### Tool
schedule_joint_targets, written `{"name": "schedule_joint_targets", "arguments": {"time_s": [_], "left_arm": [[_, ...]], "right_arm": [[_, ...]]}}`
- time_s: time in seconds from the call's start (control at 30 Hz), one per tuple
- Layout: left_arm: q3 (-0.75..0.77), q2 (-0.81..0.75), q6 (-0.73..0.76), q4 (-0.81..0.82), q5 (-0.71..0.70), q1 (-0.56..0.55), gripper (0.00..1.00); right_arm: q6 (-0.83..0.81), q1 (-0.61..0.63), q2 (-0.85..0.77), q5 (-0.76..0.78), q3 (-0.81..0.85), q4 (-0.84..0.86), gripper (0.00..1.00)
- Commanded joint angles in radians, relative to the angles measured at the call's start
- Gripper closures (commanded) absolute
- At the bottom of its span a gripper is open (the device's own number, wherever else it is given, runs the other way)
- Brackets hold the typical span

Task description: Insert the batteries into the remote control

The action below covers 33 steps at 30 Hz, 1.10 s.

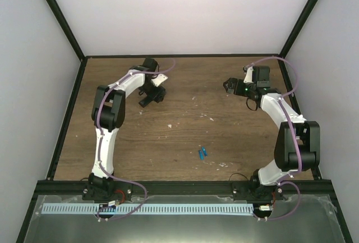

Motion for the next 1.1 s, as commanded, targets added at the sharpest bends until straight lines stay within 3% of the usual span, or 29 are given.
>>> {"name": "schedule_joint_targets", "arguments": {"time_s": [0.0,0.23,0.43,0.77,1.07], "left_arm": [[0.021,0.034,0.023,-0.037,-0.006,-0.008,0.07],[0.021,0.047,0.022,-0.049,0.0,-0.009,0.19],[0.021,0.056,0.025,-0.052,-0.011,-0.009,0.44],[0.06,0.058,0.008,-0.058,0.016,-0.009,0.69],[0.135,-0.02,-0.192,-0.037,0.193,-0.006,0.74]], "right_arm": [[0.006,0.012,0.001,-0.003,0.035,0.0,0.0],[0.006,0.014,-0.002,-0.013,0.031,-0.017,0.02],[0.003,0.014,-0.01,-0.019,0.023,-0.023,0.03],[0.0,0.015,-0.025,-0.034,0.009,-0.016,0.03],[-0.009,0.035,-0.068,-0.183,-0.072,0.076,0.06]]}}
